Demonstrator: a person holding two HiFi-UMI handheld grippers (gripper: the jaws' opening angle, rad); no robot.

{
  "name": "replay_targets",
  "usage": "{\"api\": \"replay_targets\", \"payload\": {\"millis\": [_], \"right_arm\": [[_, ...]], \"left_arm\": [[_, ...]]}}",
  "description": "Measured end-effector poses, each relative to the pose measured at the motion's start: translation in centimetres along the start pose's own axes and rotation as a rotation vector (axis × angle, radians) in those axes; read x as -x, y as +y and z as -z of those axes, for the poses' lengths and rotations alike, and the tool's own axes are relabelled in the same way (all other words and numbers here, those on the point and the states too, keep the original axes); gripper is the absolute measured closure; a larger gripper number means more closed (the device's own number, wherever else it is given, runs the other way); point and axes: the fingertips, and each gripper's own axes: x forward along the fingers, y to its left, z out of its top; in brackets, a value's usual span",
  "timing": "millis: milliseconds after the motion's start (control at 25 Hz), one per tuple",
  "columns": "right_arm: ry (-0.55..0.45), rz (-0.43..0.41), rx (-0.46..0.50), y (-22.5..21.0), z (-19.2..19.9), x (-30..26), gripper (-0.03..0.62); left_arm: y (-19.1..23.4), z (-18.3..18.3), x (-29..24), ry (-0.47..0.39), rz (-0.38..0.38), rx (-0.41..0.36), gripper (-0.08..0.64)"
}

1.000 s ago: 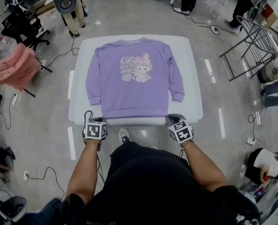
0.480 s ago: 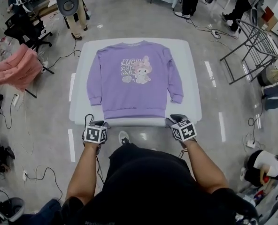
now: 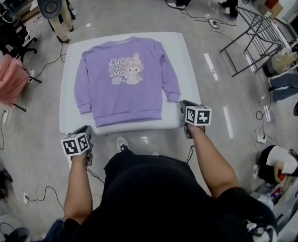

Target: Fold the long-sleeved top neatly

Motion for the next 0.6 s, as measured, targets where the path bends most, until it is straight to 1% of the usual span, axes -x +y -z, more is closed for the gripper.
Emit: {"api": "replay_targets", "payload": {"millis": [80, 160, 240, 320, 360, 440, 600], "right_arm": [[0.018, -0.005, -0.054, 0.2, -0.1, -1.0, 0.505], [0.038, 0.003, -0.100, 0.2, 0.0, -2.1, 0.494], [0.067, 0.023, -0.156, -0.1, 0.4, -3.0, 0.491], [0.103, 0.048, -0.190, -0.4, 0.9, -3.8, 0.495], [0.117, 0.061, -0.191, -0.6, 1.1, -4.1, 0.507], [0.119, 0.091, -0.176, -1.2, 0.9, -4.0, 0.554], [0.041, 0.166, -0.142, -4.0, -1.7, -2.7, 0.568]], "left_arm": [[0.1, -0.4, 0.1, 0.000, -0.006, -0.009, 0.508], [0.2, -0.6, 0.0, 0.007, -0.015, -0.037, 0.508], [0.3, -1.0, -0.1, 0.011, -0.022, -0.054, 0.509], [0.6, -1.6, -0.2, 0.005, -0.023, -0.058, 0.509], [0.8, -2.0, -0.2, 0.002, -0.024, -0.058, 0.509], [1.1, -2.6, -0.2, 0.000, -0.026, -0.061, 0.508], [1.6, -3.7, -0.4, -0.001, -0.033, -0.073, 0.509]]}}
